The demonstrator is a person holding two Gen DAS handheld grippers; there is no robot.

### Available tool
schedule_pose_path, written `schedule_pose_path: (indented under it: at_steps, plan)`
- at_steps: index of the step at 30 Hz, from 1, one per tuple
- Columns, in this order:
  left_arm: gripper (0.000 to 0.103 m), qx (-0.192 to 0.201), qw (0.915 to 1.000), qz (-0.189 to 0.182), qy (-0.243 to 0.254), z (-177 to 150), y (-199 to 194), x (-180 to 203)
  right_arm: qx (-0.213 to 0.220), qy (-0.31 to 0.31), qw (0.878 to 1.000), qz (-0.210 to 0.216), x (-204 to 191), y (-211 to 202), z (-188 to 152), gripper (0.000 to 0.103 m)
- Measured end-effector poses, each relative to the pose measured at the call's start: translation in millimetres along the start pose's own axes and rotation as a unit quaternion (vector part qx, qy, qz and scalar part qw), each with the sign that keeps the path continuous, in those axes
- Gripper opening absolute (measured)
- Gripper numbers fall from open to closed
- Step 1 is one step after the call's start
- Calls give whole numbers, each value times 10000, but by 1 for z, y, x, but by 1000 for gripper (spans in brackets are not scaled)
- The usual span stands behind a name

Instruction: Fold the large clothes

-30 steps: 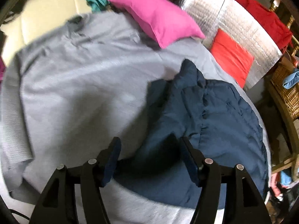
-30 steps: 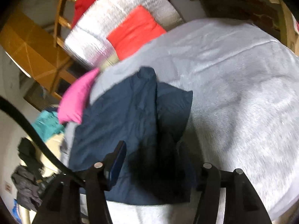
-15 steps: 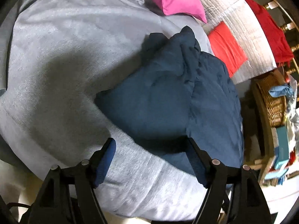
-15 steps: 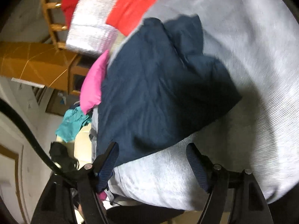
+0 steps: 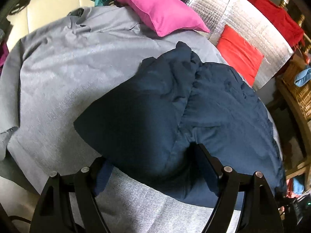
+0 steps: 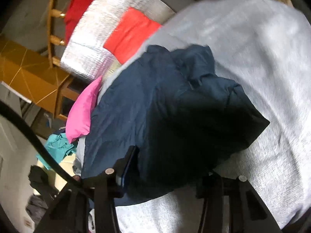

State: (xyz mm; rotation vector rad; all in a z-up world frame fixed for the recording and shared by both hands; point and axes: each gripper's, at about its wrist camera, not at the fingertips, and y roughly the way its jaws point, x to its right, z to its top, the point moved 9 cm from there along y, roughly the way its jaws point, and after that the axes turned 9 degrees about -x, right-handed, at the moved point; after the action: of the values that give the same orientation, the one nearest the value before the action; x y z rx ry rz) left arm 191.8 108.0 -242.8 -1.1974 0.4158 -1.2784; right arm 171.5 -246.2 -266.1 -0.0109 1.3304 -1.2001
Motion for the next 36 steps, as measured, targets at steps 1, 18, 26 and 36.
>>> schedule_pose_path:
  at_steps: [1, 18, 26, 36]
  plan:
    - [82, 2, 10000, 47, 16, 0, 1, 1, -46, -13, 10000, -73, 3, 1, 0, 50]
    - [82, 316, 9945, 925, 380, -5, -7, 10, -571, 459, 9968, 306, 1, 32, -22, 70]
    - [82, 376, 9937, 964, 423, -4, -9, 13, -195, -277, 9994, -81, -19, 19, -14, 42]
    - [84, 70, 9969, 689, 369, -3, -5, 8, -676, 359, 9967, 270, 9, 19, -12, 48]
